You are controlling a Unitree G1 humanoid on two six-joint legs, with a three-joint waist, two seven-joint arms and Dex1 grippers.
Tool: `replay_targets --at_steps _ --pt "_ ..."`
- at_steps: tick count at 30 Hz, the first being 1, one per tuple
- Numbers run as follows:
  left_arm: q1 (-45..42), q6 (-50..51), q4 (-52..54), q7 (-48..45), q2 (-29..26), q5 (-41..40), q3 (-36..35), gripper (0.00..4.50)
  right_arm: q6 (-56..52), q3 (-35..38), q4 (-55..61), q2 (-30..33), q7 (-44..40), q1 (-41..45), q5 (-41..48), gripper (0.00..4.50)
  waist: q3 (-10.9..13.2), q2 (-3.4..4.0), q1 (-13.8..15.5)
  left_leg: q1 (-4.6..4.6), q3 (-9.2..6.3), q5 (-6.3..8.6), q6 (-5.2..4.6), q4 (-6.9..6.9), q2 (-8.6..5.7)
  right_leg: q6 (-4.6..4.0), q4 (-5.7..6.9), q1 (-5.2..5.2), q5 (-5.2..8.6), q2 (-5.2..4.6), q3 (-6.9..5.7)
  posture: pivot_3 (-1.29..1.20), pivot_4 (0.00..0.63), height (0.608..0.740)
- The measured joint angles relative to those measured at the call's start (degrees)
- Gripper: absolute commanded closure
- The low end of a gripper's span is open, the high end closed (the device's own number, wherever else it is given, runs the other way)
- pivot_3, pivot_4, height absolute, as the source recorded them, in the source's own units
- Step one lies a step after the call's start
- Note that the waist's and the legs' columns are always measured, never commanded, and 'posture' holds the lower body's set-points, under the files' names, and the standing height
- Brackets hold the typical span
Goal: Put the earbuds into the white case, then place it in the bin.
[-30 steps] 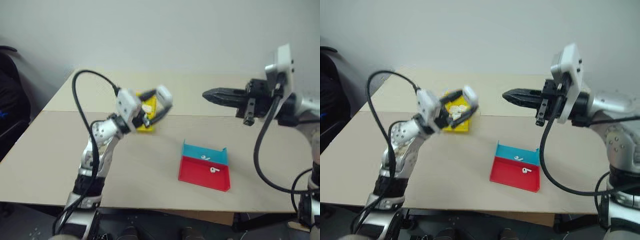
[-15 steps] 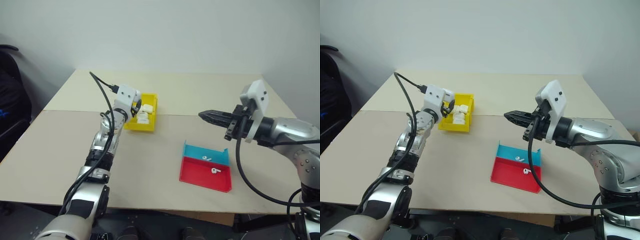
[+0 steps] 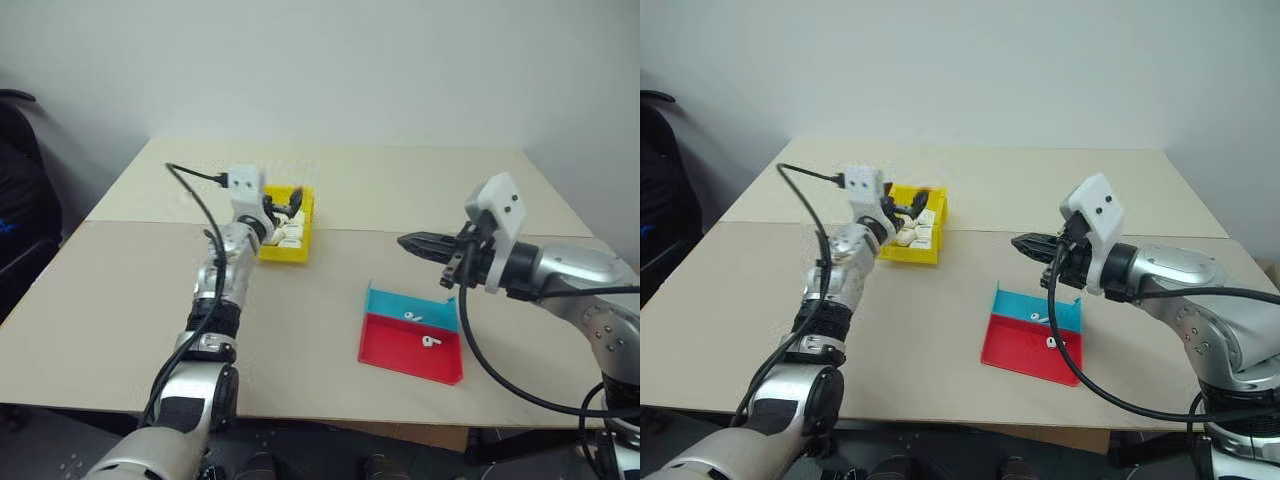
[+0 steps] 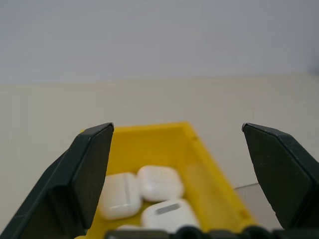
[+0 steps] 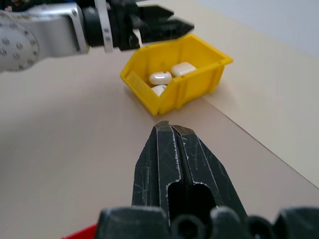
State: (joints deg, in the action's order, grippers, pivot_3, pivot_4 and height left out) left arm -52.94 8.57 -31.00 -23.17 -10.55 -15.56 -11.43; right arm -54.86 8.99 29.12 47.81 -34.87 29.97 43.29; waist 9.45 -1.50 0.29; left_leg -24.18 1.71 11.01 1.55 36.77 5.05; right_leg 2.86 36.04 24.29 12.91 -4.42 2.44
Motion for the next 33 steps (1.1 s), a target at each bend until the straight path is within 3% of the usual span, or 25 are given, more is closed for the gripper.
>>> replay_targets --at_steps 6,10,15,20,27,33 --pt "17.75 4.45 20.98 -16.87 -11.56 -4.8 3.51 0.01 17.79 2.77 1.01 6.47 -13.87 -14.97 -8.33 4.5 -0.02 0.04 -0.93 0.04 0.0 0.0 0.01 -0.07 0.0 0.04 -0.03 -0.02 0.04 -0.01 0.03 0.0 0.15 0.74" --pt "27.21 10.8 37.17 -25.93 -21.22 -11.92 3.06 0.01 32.75 9.26 -3.93 8.9 -24.37 -20.32 -12.9 4.5 -0.01 0.02 -0.95 0.14 0.01 -0.06 0.11 -0.01 0.01 0.07 0.04 -0.08 0.04 -0.01 0.01 0.0 0.15 0.74" --pt "37.52 17.8 50.63 -31.86 -32.23 -21.19 -4.73 0.01 42.87 14.34 -13.32 12.05 -33.66 -22.5 -15.24 4.5 -0.01 0.02 -1.1 0.65 0.01 -0.1 0.18 0.0 0.02 0.19 0.1 -0.39 0.27 0.01 0.1 0.0 0.15 0.74" --pt "48.01 23.16 55.01 -35.42 -39.9 -27.01 -15.14 0.01 50.24 15.53 -23.04 14.5 -39.41 -23.98 -18.57 4.5 -0.01 0.02 -1.34 0.84 0.02 -0.11 0.19 0.0 0.01 -0.11 0.25 -0.39 0.43 0.04 0.23 0.0 0.15 0.74" --pt "60.36 23.31 55.3 -39.68 -43.93 -24.61 -21.83 0.01 56.21 16.1 -30.05 15.64 -42.38 -24.46 -21.23 4.5 -0.01 0.03 -1.18 0.83 0.05 -0.11 0.19 -0.02 0.0 -0.18 0.24 -0.33 0.47 0.02 0.26 0.0 0.15 0.74" --pt "62.65 22.14 56.94 -39.79 -43.4 -23.8 -23.27 0.01 57.92 11.62 -32.15 15.58 -42.25 -21.84 -22.41 4.5 -0.01 0.03 -1.12 0.81 0.07 -0.11 0.2 -0.02 0.01 -0.2 0.27 -0.27 0.48 0.02 0.28 0.0 0.15 0.74"
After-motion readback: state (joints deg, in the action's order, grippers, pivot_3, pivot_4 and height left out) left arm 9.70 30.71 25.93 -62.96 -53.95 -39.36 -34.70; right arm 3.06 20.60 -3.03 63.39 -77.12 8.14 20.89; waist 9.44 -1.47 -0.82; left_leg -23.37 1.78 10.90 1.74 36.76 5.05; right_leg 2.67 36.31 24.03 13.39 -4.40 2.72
